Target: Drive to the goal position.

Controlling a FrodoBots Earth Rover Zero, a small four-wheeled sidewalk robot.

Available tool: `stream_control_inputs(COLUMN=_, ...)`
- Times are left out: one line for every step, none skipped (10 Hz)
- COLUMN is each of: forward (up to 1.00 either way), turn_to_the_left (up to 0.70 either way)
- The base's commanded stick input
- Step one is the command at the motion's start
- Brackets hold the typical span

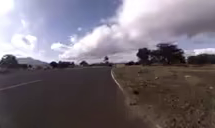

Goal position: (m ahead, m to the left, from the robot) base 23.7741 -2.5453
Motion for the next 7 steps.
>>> stream_control_inputs(forward=0.87, turn_to_the_left=0.0)
stream_control_inputs(forward=0.87, turn_to_the_left=0.0)
stream_control_inputs(forward=0.87, turn_to_the_left=0.0)
stream_control_inputs(forward=0.87, turn_to_the_left=0.0)
stream_control_inputs(forward=0.87, turn_to_the_left=0.0)
stream_control_inputs(forward=0.87, turn_to_the_left=0.0)
stream_control_inputs(forward=0.87, turn_to_the_left=0.0)
